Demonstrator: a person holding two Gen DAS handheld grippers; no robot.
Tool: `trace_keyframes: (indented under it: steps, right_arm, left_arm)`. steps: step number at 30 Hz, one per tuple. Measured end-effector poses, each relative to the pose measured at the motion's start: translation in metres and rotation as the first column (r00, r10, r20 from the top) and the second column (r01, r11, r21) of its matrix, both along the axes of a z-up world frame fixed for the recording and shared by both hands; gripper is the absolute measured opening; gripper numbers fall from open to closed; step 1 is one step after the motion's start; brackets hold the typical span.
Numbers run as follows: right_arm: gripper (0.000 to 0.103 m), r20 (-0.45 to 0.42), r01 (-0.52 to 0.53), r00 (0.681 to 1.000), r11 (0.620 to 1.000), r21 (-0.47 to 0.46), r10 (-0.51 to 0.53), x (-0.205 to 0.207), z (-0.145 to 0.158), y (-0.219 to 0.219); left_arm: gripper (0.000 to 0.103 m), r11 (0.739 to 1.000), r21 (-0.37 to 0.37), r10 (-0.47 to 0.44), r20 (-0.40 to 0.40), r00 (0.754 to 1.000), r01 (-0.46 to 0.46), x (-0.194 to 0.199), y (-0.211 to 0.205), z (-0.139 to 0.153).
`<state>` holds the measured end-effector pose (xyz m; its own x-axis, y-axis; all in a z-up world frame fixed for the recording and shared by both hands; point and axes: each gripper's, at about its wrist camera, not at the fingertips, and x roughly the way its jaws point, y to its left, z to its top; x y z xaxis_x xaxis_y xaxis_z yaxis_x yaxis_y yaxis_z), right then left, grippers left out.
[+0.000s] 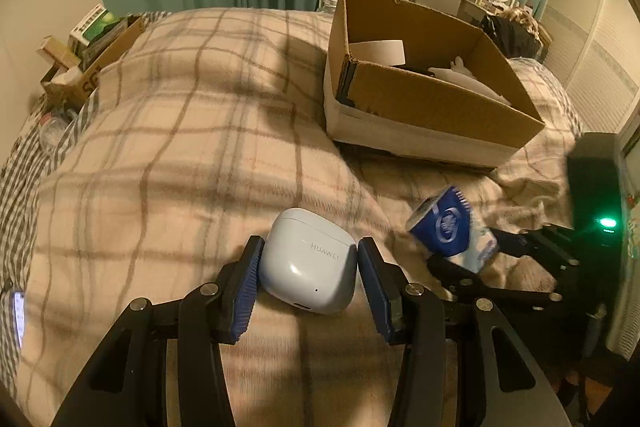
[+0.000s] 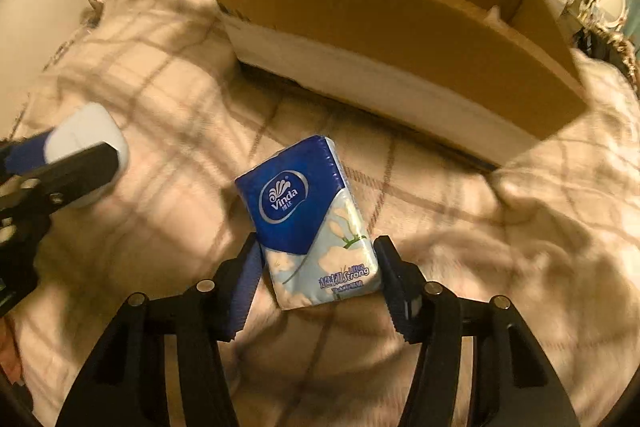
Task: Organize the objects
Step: 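Lower earbud case with left gripper while right gripper lowers tissue pack into box, release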
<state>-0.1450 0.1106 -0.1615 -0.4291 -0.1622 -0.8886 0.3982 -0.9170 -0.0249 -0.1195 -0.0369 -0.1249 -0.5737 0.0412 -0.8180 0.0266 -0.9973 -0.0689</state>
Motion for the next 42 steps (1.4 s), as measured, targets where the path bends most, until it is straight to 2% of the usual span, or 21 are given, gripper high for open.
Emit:
trace_keyframes:
  steps: [12, 16, 22, 33, 38, 42]
  right_arm:
    - [0.055, -0.198, 0.046, 0.978, 0.995, -0.092, -0.064, 0.074, 0.09, 0.029]
    - [0.055, -0.253, 0.044, 0.964, 0.99, -0.134, -0.077, 0.086, 0.12, 0.038]
    - [0.055, -0.339, 0.022, 0.938, 0.99, -0.141, -0.069, 0.092, 0.163, 0.045]
    - [0.055, -0.445, 0.033, 0.891, 0.989, -0.142, -0.094, 0.047, 0.225, 0.067]
    - [0.055, -0.459, 0.039, 0.883, 0.989, -0.143, -0.101, 0.009, 0.237, 0.073]
    - [0.055, -0.448, 0.04, 0.888, 0.988, -0.15, -0.104, -0.033, 0.236, 0.072]
  left_arm:
    - [0.049, 1.0, 0.006, -0.021, -0.077, 0.997, 0.022, 0.047, 0.015, 0.041]
    - [0.049, 0.999, 0.0, -0.033, -0.122, 0.992, 0.033, 0.055, 0.021, 0.063]
    - [0.049, 0.997, -0.037, -0.075, -0.213, 0.974, 0.069, 0.056, 0.04, 0.103]
    - [0.049, 0.992, -0.048, -0.127, -0.281, 0.951, 0.118, -0.004, 0.058, 0.151]
    - [0.049, 0.992, -0.06, -0.122, -0.299, 0.946, 0.109, -0.043, 0.063, 0.158]
    - [0.049, 0.993, -0.054, -0.114, -0.318, 0.941, 0.102, -0.077, 0.065, 0.158]
